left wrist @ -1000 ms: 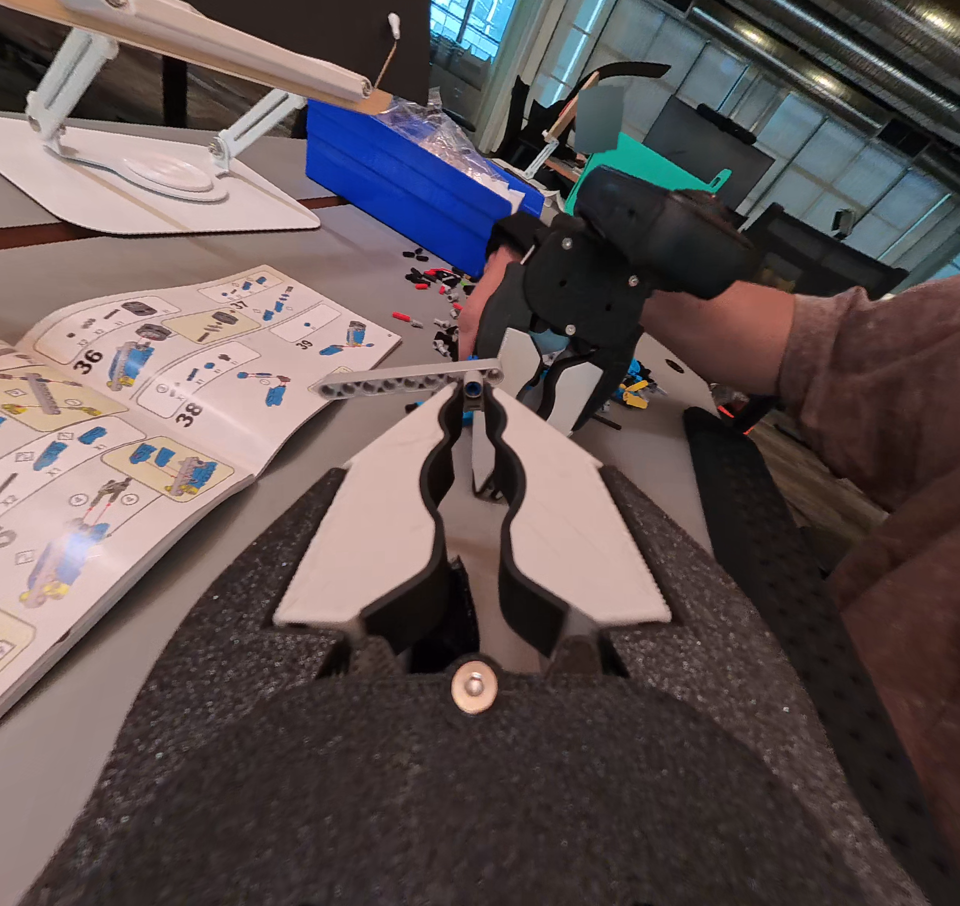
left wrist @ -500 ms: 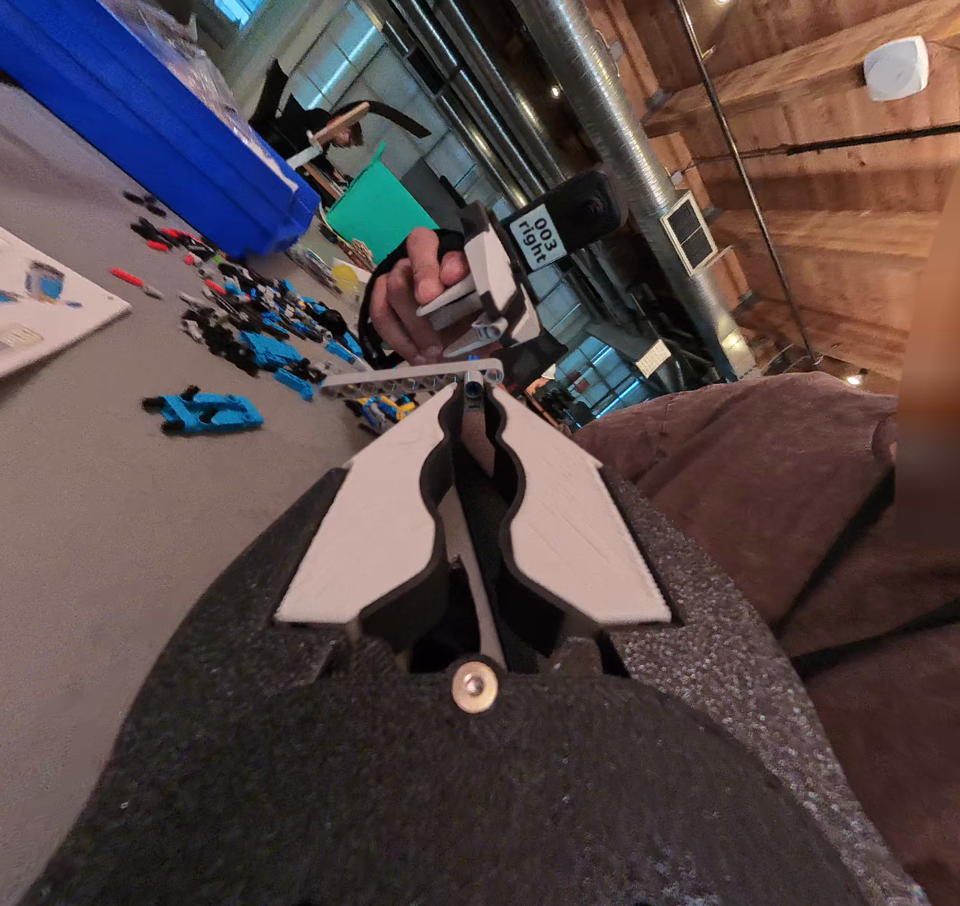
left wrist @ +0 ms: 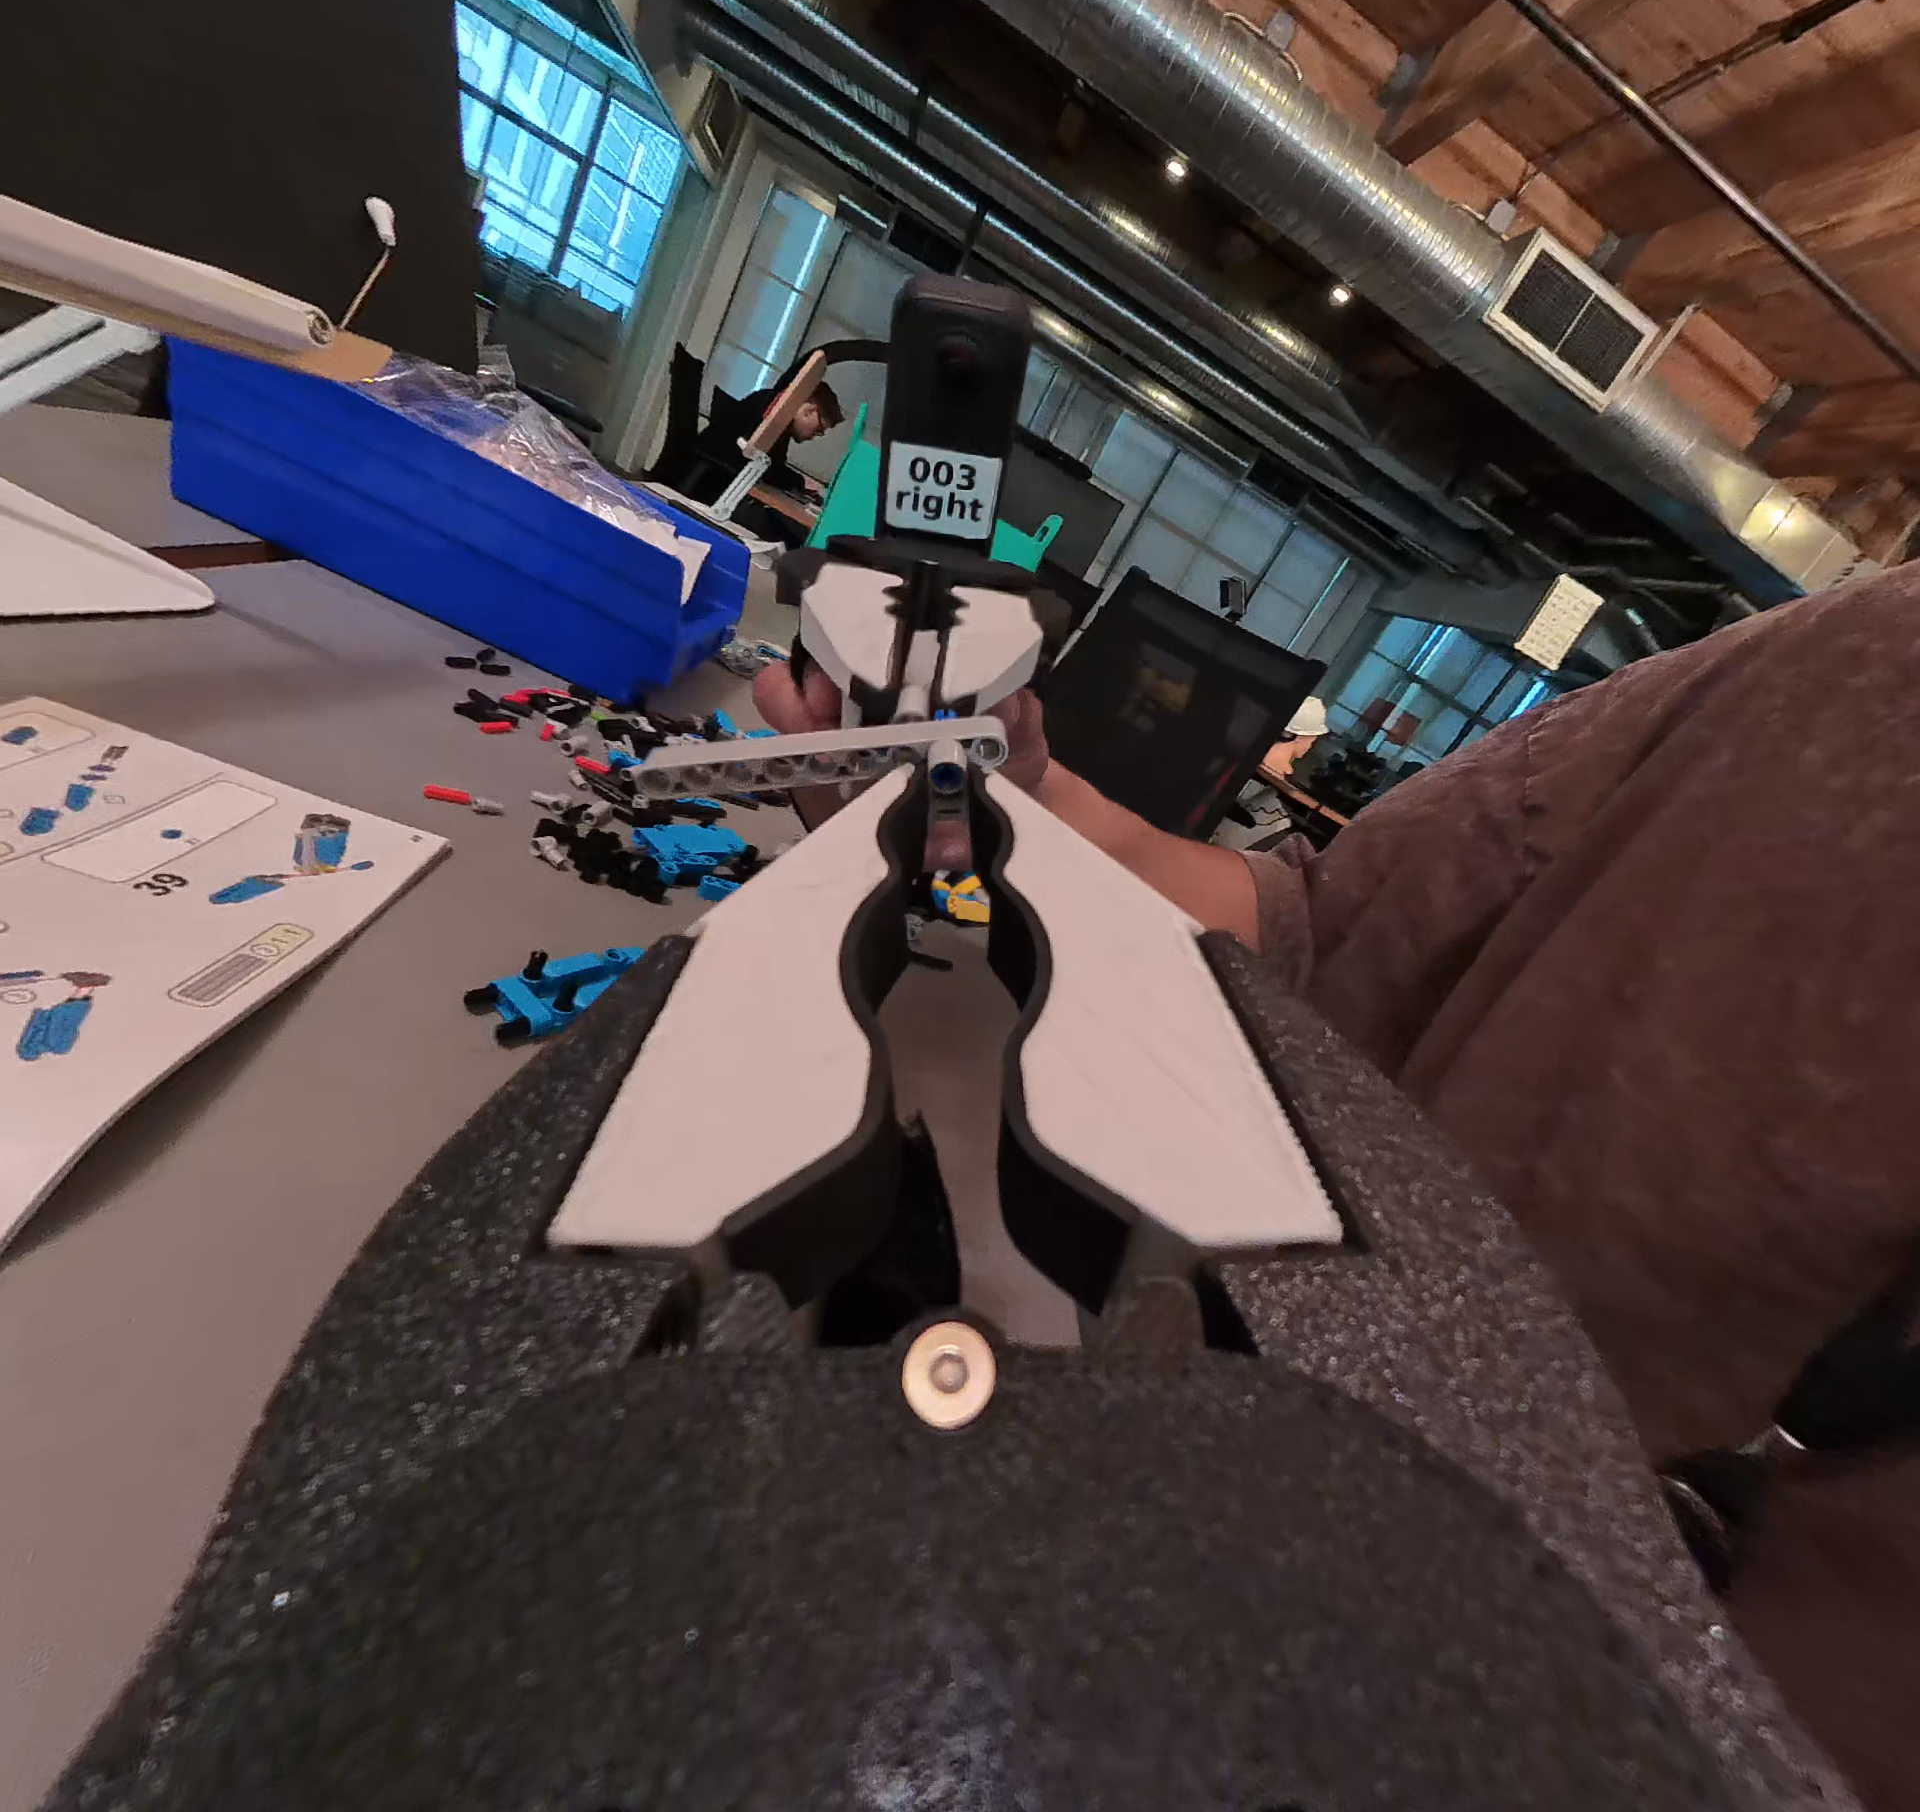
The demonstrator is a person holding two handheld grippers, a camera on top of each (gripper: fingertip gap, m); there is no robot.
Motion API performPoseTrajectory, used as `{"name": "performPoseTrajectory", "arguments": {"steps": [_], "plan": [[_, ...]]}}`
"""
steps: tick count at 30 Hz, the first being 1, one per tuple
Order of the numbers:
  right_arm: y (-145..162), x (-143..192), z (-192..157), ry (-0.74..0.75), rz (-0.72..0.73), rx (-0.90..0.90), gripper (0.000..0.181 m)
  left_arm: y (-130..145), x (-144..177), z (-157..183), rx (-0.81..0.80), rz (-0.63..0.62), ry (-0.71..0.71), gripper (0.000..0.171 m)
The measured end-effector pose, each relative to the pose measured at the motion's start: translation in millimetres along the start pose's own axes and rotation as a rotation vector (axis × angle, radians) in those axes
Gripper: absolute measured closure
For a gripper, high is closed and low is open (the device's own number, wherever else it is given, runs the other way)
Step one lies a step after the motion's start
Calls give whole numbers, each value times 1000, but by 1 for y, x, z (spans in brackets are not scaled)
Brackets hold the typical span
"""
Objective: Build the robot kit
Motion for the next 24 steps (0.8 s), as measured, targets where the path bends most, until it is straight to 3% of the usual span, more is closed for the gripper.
{"name": "performPoseTrajectory", "arguments": {"steps": [6, 24], "plan": [[-5, -1, 0, -111, 95, -111, 174, 0, -3, -1, -25, 11, -37, 165], [-5, 0, 6, -127, 137, -176, 175, -5, -2, -3, -30, 54, -80, 165]]}}
Point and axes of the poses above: each gripper's, where its closed fingertips meet, x back along the fingers, y out of its underside, z = x × y across the jaws, the point moved 5 cm from there along x, back along the fingers, and after that the axes turned 13 degrees about -z, right-handed, at the moved point
